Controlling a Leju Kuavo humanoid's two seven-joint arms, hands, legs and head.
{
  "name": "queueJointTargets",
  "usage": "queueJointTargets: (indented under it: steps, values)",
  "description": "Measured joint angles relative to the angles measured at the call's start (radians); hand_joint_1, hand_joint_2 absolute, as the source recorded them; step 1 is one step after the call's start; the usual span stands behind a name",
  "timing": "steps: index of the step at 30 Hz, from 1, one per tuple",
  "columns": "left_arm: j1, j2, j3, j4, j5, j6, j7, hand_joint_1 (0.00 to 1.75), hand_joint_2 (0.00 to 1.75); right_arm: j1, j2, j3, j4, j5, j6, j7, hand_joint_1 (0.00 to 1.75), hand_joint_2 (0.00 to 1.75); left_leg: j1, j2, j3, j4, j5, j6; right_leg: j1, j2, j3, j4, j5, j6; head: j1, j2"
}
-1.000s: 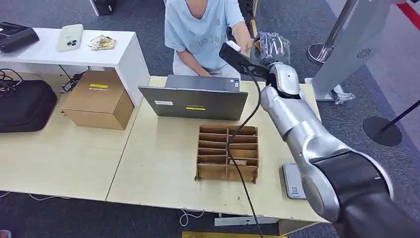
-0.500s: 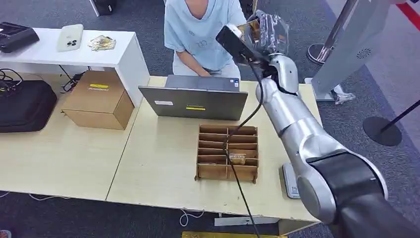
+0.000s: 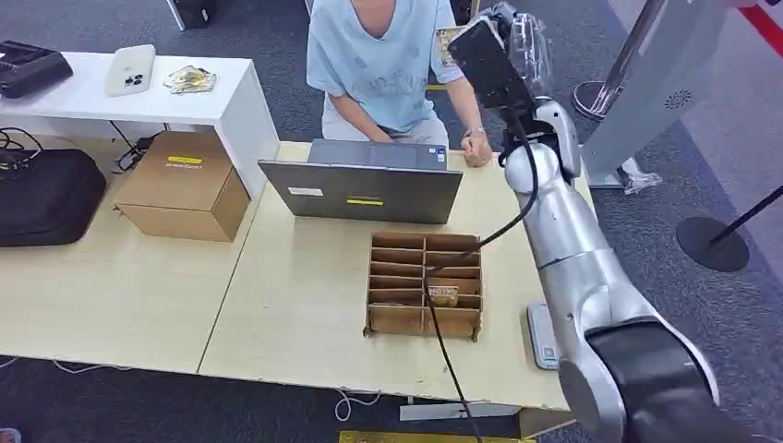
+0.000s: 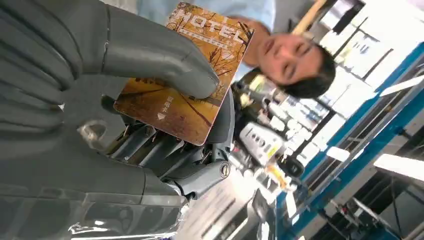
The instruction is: Pass the card to the sensor for recognition and then transmit it.
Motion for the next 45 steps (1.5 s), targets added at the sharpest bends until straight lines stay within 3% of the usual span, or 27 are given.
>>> queueJointTargets:
  steps: [9,16,22,39,45]
  values:
    - [0.004,0.002,0.0,0.0,0.014,-0.005,-0.008,0.0,1.75,0.126,-0.126,0.0,-0.228,-0.361,0.239,-0.017,1.75,1.75,0.0,0.0,0.0,0.0,0.0,0.0,0.0,0.0,0.0,0.0,0.0,0.0,0.0,0.0]
    - [0.013,0.006,0.001,0.0,0.027,-0.001,-0.009,0.0,1.75,0.242,-0.249,-0.028,-0.314,-0.559,0.356,-0.052,1.75,1.75,0.0,0.0,0.0,0.0,0.0,0.0,0.0,-0.001,0.0,-0.001,0.0,0.0,0.0,0.0]
    - [0.014,0.01,0.002,0.0,0.035,0.005,-0.009,0.0,1.75,0.343,-0.327,-0.063,-0.357,-0.642,0.416,-0.069,1.75,1.75,0.0,0.0,0.0,0.0,-0.001,0.0,0.0,-0.001,0.0,-0.001,0.0,0.0,0.0,0.0]
    - [0.015,0.011,0.009,0.0,0.046,0.01,-0.009,0.0,1.75,0.445,-0.514,-0.141,-0.285,-0.843,0.628,-0.089,1.75,1.75,0.0,0.0,-0.001,0.0,-0.001,0.001,0.0,-0.001,0.0,-0.001,0.0,0.0,0.0,0.0]
    - [0.015,0.014,0.009,0.0,0.042,0.008,-0.009,0.0,1.75,0.468,-0.556,-0.163,-0.22,-0.899,0.669,-0.114,1.75,1.75,0.0,0.0,0.0,0.0,-0.001,0.001,0.0,-0.001,0.0,-0.001,0.0,0.0,0.0,0.0]
